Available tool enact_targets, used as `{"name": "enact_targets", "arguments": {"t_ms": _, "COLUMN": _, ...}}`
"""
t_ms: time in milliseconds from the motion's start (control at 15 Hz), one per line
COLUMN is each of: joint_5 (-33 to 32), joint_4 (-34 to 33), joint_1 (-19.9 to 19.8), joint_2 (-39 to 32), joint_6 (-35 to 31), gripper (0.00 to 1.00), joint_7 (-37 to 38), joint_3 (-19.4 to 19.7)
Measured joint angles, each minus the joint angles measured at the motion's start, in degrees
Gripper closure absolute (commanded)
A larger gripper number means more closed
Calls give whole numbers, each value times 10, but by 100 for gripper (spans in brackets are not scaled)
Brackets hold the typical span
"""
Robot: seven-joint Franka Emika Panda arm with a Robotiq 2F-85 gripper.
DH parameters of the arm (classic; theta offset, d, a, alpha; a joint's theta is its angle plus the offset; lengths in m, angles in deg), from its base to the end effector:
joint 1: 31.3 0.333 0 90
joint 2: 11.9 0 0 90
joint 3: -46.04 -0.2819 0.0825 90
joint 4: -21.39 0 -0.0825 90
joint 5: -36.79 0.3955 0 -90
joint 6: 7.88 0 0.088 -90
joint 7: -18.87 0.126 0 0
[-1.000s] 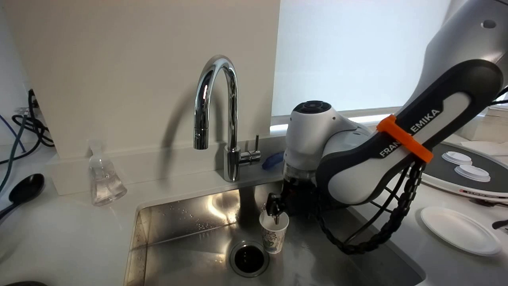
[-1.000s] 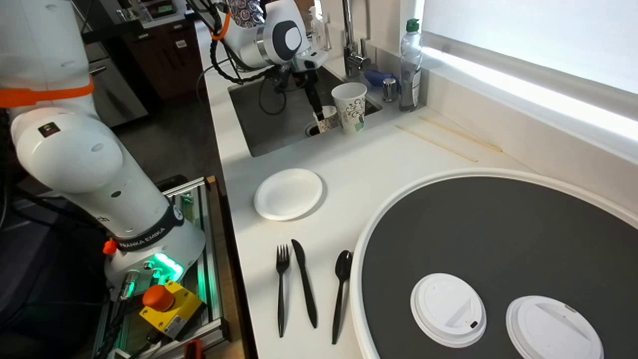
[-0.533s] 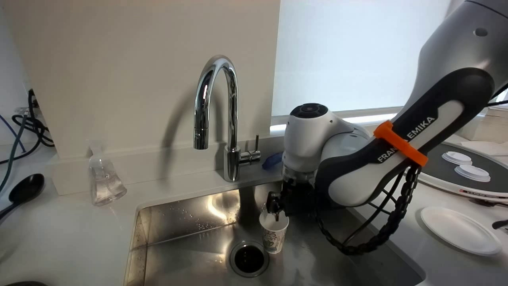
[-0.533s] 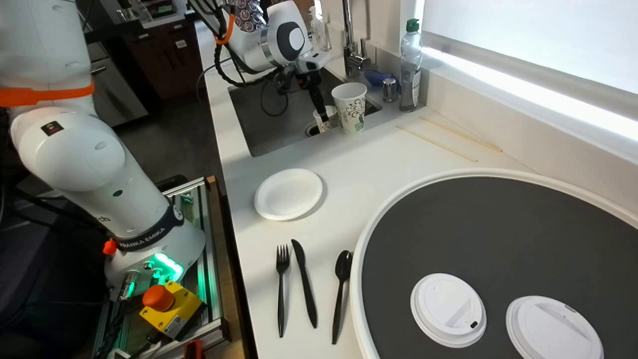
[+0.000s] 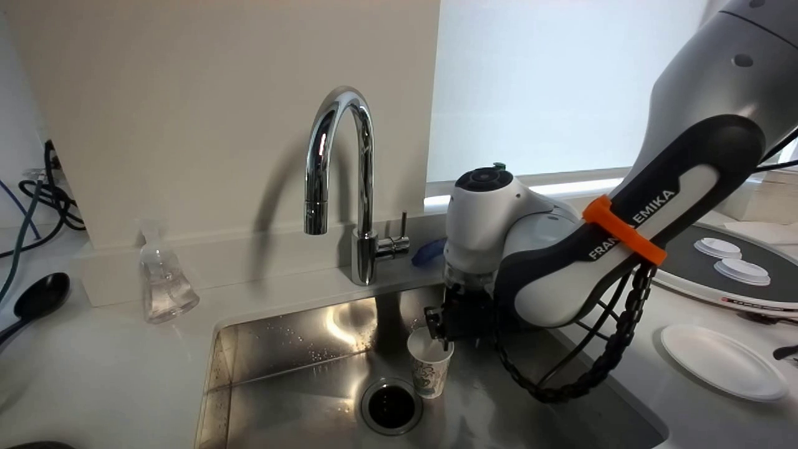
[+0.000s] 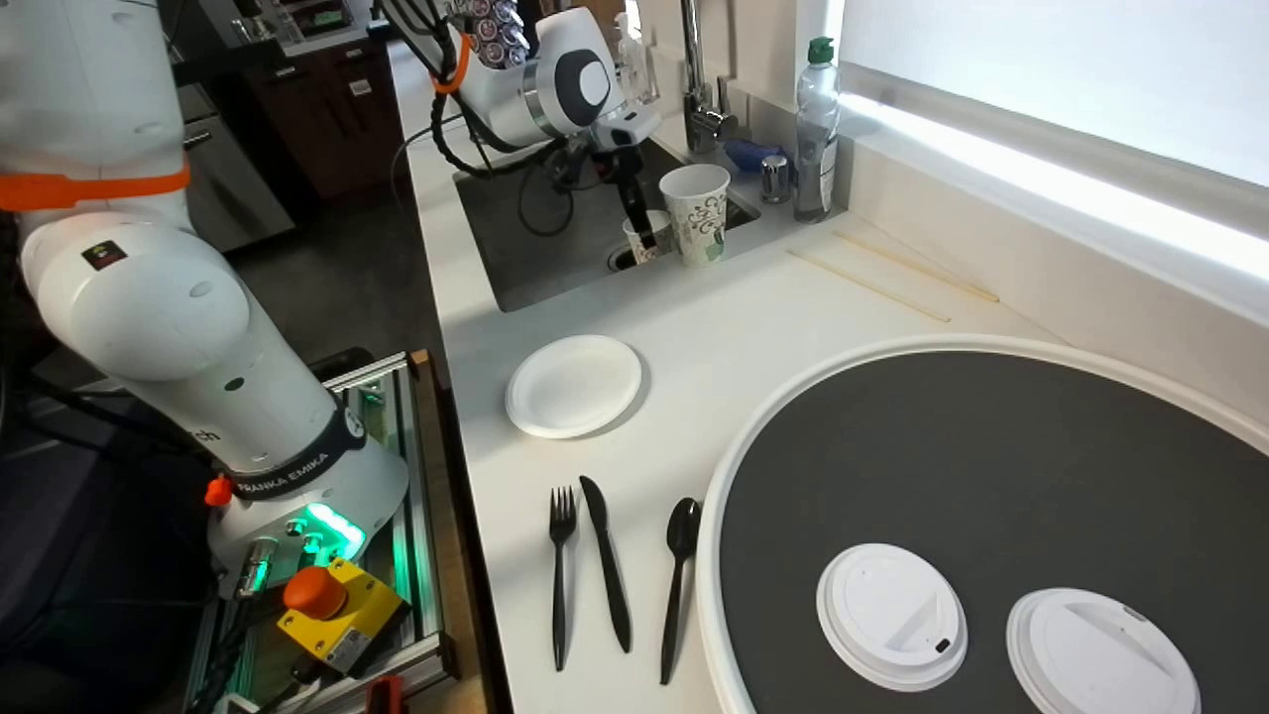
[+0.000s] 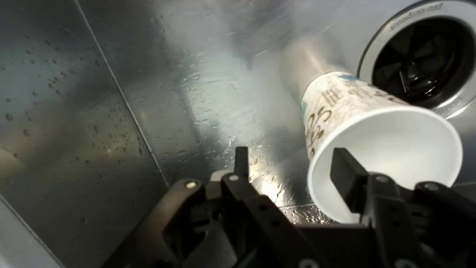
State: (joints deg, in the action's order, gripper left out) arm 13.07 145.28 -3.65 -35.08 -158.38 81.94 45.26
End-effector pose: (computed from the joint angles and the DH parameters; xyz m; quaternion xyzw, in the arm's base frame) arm 0.4943 0.2746 0.1514 0.9864 -0.1241 0.0952 0.0512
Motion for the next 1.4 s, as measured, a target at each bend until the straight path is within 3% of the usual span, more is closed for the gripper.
{"name": "enact_targets", "arguments": {"t_ms": 267, "joint_5": -1, "joint_4": -4, "joint_1": 1, "joint_2": -5, "joint_6": 0, "gripper": 99, "joint_7": 4, "joint_3": 1}}
{"name": "enact_targets", "arguments": {"t_ms": 867, "joint_5": -1, "joint_4": -10, "joint_1": 5, "joint_2": -8, "joint_6": -1, "gripper": 99, "joint_7": 10, "joint_3": 1}}
{"name": "enact_targets", "arguments": {"t_ms": 933, "joint_5": -1, "joint_4": -10, "joint_1": 5, "joint_2": -8, "joint_6": -1, "gripper": 89, "joint_7": 10, "joint_3": 1}}
{"name": "enact_targets", "arguments": {"t_ms": 1000, "joint_5": -1, "joint_4": -10, "joint_1": 5, "joint_2": -8, "joint_6": -1, "gripper": 70, "joint_7": 10, "joint_3": 1}}
{"name": "enact_targets", "arguments": {"t_ms": 1200, "joint_5": -1, "joint_4": -10, "joint_1": 5, "joint_2": -11, "joint_6": -2, "gripper": 49, "joint_7": 10, "joint_3": 1}}
{"name": "enact_targets", "arguments": {"t_ms": 1267, "joint_5": -1, "joint_4": -10, "joint_1": 5, "joint_2": -13, "joint_6": -2, "gripper": 60, "joint_7": 10, "joint_3": 1}}
{"name": "enact_targets", "arguments": {"t_ms": 1333, "joint_5": -1, "joint_4": -10, "joint_1": 5, "joint_2": -16, "joint_6": -2, "gripper": 85, "joint_7": 10, "joint_3": 1}}
{"name": "enact_targets", "arguments": {"t_ms": 1400, "joint_5": -1, "joint_4": -10, "joint_1": 6, "joint_2": -18, "joint_6": -4, "gripper": 84, "joint_7": 10, "joint_3": 1}}
